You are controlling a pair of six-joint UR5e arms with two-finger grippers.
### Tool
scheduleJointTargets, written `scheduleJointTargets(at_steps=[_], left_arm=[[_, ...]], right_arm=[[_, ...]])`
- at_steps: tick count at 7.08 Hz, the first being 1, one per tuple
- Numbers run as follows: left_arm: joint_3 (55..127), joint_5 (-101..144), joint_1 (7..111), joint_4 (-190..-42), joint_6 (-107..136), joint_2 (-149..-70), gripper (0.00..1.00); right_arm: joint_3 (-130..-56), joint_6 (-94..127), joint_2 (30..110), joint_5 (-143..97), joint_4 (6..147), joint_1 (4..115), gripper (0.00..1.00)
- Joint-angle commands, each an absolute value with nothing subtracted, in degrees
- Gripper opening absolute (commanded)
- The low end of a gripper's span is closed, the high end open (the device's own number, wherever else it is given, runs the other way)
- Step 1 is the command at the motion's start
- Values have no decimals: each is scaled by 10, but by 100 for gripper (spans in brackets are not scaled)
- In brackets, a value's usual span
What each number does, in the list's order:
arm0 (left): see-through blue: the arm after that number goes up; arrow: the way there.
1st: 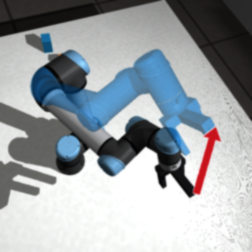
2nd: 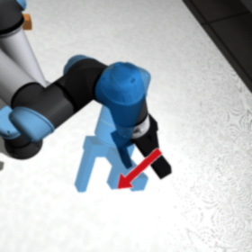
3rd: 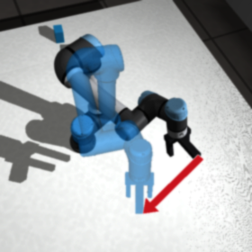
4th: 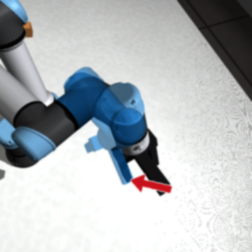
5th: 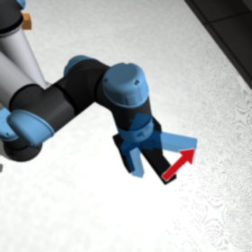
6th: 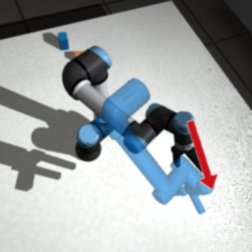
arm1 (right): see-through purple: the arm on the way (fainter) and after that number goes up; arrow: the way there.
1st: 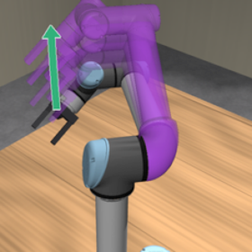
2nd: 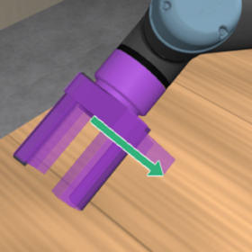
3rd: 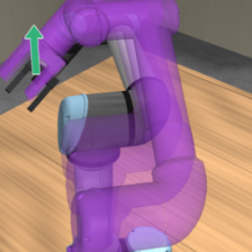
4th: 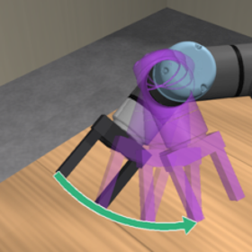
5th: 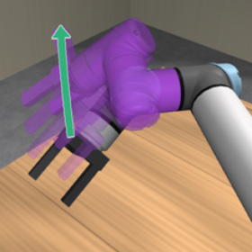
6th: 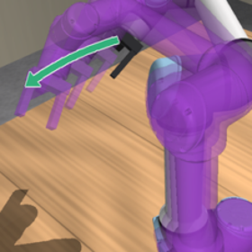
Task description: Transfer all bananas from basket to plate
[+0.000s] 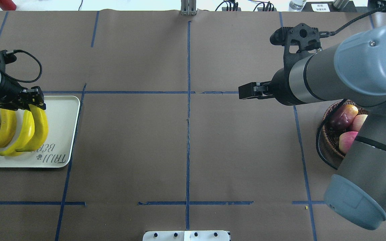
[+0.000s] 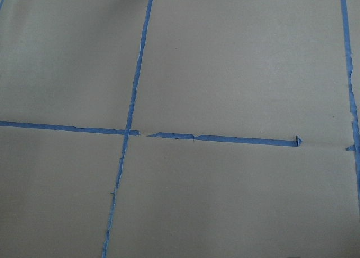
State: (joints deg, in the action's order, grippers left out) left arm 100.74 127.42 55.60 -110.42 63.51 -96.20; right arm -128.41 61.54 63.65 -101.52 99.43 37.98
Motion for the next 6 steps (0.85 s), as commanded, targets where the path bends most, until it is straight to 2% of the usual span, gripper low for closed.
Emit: scheduleJointTargets(at_steps=[1,2,6], left_arm=[[991,1274,547,-1104,637,-969,11],[983,1271,532,-1109,637,-970,98],[997,1247,524,-1109,641,-980,100]], right_arm=[[-1281,613,640,-1015,995,381,100],[-1281,613,640,-1015,994,381,100],[-1280,594,654,-1015,997,398,100]])
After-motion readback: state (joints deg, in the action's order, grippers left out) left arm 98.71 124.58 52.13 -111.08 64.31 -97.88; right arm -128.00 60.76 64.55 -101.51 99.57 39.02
